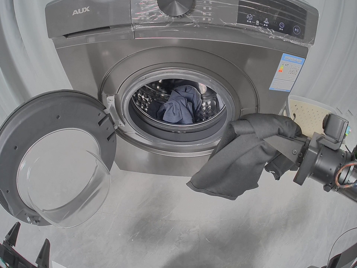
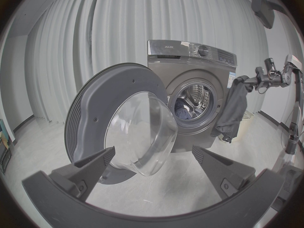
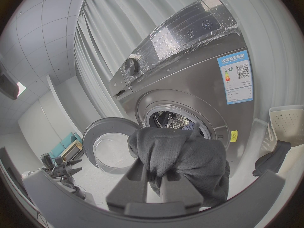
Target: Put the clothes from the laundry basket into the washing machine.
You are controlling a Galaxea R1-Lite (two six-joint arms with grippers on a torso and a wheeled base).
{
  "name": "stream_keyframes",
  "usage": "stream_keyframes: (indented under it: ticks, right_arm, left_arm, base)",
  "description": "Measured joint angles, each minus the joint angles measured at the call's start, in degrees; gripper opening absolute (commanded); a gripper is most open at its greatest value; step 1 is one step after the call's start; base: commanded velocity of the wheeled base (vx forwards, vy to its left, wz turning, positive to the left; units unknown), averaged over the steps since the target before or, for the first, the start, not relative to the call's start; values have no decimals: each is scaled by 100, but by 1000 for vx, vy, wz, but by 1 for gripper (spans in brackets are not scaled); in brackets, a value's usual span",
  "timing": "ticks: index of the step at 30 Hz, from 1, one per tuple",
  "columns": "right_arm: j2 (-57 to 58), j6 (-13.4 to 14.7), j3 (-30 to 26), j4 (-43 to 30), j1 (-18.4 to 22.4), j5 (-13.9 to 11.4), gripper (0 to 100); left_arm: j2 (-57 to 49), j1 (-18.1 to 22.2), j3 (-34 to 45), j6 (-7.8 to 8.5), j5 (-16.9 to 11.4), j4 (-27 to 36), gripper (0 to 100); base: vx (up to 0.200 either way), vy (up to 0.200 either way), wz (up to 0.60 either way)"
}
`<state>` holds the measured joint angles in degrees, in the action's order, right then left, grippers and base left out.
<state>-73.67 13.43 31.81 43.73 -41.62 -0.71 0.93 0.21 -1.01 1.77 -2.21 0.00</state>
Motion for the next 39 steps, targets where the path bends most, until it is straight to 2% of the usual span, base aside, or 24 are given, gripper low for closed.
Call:
stream_keyframes:
  ticks: [6,11,13,15,21,24,28,32,35,39]
  right_arm:
    - [-496,30,102,997,-9,89,0]
    - [-911,30,166,1424,-27,194,0]
    - [-1015,30,206,1474,-44,215,0]
    - [-1109,33,271,1507,-72,229,0]
    - [-1318,110,577,1571,-171,260,0]
    - [-1401,151,755,1588,-212,269,0]
    - [-1481,211,975,1606,-251,273,0]
    - [-1534,251,1135,1610,-284,280,0]
    - [-1560,274,1215,1615,-306,284,0]
    - [-1586,295,1295,1615,-328,289,0]
  left_arm:
    - [0,-10,0,90,-116,-38,100]
    - [9,20,-171,-172,-113,-457,100]
    - [76,43,-428,-243,-224,-618,100]
    - [240,65,-723,-280,-455,-744,100]
    - [1357,102,-1230,-261,-1538,-911,100]
    - [2065,32,-1354,-221,-1881,-1122,100]
    - [3149,-227,-1471,-190,-2182,-1671,100]
    - [4281,-610,-1543,-177,-2325,-2394,100]
    - [5110,-944,-1585,-174,-2336,-2978,100]
    - [6100,-1413,-1630,-177,-2206,-3730,100]
  base:
    - [0,0,0]
    - [0,0,0]
    - [0,0,0]
    - [0,0,0]
    - [0,0,0]
    - [0,0,0]
    - [0,0,0]
    - [0,0,0]
    - [0,0,0]
    - [0,0,0]
